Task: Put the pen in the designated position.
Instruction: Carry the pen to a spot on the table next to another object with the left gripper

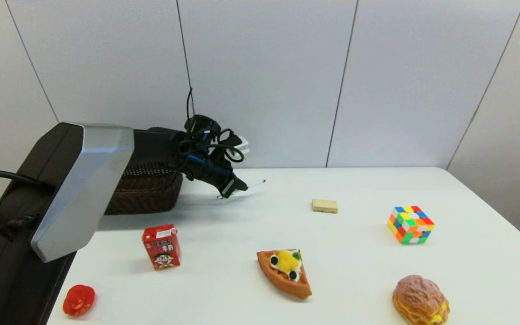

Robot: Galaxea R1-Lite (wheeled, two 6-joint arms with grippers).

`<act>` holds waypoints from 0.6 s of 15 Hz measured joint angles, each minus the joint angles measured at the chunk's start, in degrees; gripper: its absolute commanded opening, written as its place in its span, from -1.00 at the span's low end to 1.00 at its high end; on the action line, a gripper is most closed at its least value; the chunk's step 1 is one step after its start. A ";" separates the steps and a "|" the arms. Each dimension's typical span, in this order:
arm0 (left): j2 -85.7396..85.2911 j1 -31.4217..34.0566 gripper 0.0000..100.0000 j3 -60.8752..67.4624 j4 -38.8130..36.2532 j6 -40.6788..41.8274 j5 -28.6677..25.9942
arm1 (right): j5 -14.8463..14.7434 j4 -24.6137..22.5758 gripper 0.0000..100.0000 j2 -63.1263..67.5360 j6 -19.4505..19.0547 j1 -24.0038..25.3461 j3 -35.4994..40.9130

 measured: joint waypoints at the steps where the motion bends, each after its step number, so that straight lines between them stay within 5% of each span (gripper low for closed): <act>1: -0.41 -0.05 -1.00 0.00 0.02 0.05 -0.02 | 0.00 0.00 1.00 0.00 -0.02 0.00 0.00; 9: -2.68 -3.02 -1.00 0.00 0.20 0.10 0.00 | 0.00 0.00 1.00 0.00 0.00 0.00 0.00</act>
